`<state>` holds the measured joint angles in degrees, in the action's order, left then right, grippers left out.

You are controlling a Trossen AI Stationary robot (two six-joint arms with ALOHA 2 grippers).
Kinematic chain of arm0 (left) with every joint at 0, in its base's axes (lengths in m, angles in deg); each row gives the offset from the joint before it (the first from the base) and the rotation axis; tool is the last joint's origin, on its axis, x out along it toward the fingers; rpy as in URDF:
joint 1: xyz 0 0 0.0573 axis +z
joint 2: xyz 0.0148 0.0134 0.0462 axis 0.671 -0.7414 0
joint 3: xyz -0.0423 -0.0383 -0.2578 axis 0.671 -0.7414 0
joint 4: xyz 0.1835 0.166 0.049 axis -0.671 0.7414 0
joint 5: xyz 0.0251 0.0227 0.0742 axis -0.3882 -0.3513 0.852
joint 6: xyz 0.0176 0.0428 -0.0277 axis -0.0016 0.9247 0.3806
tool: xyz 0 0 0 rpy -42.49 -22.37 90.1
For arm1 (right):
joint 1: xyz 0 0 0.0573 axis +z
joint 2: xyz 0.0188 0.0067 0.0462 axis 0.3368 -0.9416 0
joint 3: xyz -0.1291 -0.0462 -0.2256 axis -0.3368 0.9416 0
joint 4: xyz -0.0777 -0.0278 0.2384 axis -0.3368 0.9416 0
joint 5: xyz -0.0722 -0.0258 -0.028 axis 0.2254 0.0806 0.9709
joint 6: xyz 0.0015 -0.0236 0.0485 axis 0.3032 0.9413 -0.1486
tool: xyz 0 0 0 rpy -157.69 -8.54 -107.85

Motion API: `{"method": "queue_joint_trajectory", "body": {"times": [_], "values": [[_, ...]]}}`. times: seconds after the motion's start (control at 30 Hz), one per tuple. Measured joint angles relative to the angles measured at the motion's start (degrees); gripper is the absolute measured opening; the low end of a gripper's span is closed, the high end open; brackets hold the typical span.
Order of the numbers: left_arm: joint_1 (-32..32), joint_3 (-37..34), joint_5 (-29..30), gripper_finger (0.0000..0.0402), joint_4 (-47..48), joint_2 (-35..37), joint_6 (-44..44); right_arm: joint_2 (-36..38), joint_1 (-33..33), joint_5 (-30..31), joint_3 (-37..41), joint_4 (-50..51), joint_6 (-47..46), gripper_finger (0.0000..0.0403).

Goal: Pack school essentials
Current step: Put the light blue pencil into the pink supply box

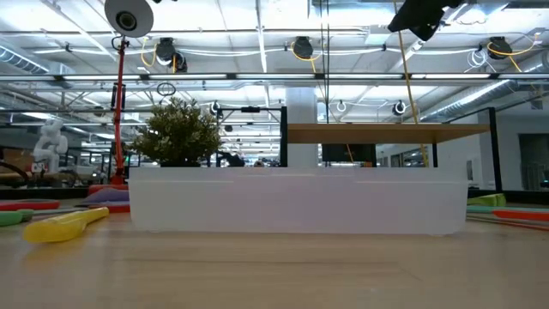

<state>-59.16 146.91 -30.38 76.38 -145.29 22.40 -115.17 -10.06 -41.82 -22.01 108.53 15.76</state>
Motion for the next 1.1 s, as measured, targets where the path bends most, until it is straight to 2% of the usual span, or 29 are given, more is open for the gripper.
{"method": "queue_joint_trajectory", "body": {"times": [0.3,0.63,0.83,0.97,1.1], "values": [[0.4,0.0,0.1,0.0026,-0.1,-0.5,-0.7,-0.2,11.6,9.7,4.6,2.0,-10.0,0.0000],[0.4,0.0,0.1,0.0026,-0.4,-0.5,-1.8,-0.3,19.6,11.1,13.9,2.0,-20.5,0.0002],[0.4,0.0,0.1,0.0026,-2.3,-0.5,-1.6,-0.3,21.3,11.1,21.5,-1.0,-23.6,0.0050],[0.4,0.0,0.1,0.0026,-2.7,-0.5,-1.3,-0.3,21.7,7.4,25.9,-4.7,-25.7,0.0093],[0.4,0.0,0.1,0.0026,-2.7,-0.5,-1.2,-0.3,23.7,5.1,28.2,-5.4,-26.8,0.0120]]}}
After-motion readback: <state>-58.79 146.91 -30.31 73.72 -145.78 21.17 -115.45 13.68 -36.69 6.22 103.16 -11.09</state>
